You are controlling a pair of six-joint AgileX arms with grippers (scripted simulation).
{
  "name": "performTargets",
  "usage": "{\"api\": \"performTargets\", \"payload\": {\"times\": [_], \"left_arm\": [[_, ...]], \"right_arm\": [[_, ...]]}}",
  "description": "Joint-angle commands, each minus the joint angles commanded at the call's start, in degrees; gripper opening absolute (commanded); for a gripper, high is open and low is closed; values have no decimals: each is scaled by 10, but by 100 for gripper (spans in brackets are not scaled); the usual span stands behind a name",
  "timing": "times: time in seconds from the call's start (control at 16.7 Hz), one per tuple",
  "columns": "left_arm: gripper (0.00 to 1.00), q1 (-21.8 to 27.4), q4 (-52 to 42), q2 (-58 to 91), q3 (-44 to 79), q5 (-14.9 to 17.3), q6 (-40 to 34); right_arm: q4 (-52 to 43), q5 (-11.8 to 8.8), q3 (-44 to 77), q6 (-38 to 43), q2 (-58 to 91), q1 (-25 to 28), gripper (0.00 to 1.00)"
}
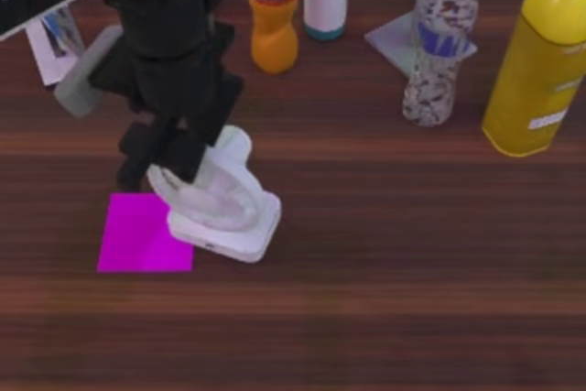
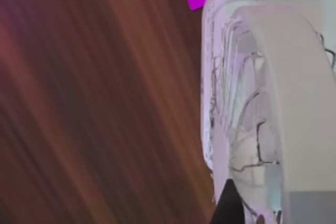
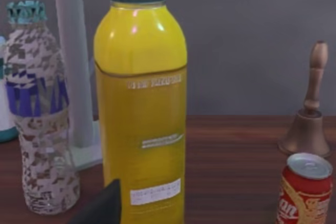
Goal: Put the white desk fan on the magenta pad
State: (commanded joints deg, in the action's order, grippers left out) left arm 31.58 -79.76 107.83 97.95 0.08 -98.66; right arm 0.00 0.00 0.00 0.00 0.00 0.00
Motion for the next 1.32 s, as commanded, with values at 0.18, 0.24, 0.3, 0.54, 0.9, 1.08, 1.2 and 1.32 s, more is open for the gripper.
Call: {"api": "performTargets", "payload": {"times": [0.18,0.24,0.3,0.54,0.9,1.08,1.2,1.32], "left_arm": [[0,-84,0,-22,-23,0,-35],[0,-109,0,-28,-30,0,-46],[0,-127,-1,-34,-36,0,-55],[0,-147,-1,-41,-43,0,-66],[0,-146,37,-37,-75,0,-65],[0,-147,74,-34,-110,0,-65],[0,-147,76,-34,-112,0,-65],[0,-147,76,-34,-112,0,-65]], "right_arm": [[0,0,0,0,0,0,100],[0,0,0,0,0,0,100],[0,0,0,0,0,0,100],[0,0,0,0,0,0,100],[0,0,0,0,0,0,100],[0,0,0,0,0,0,100],[0,0,0,0,0,0,100],[0,0,0,0,0,0,100]]}}
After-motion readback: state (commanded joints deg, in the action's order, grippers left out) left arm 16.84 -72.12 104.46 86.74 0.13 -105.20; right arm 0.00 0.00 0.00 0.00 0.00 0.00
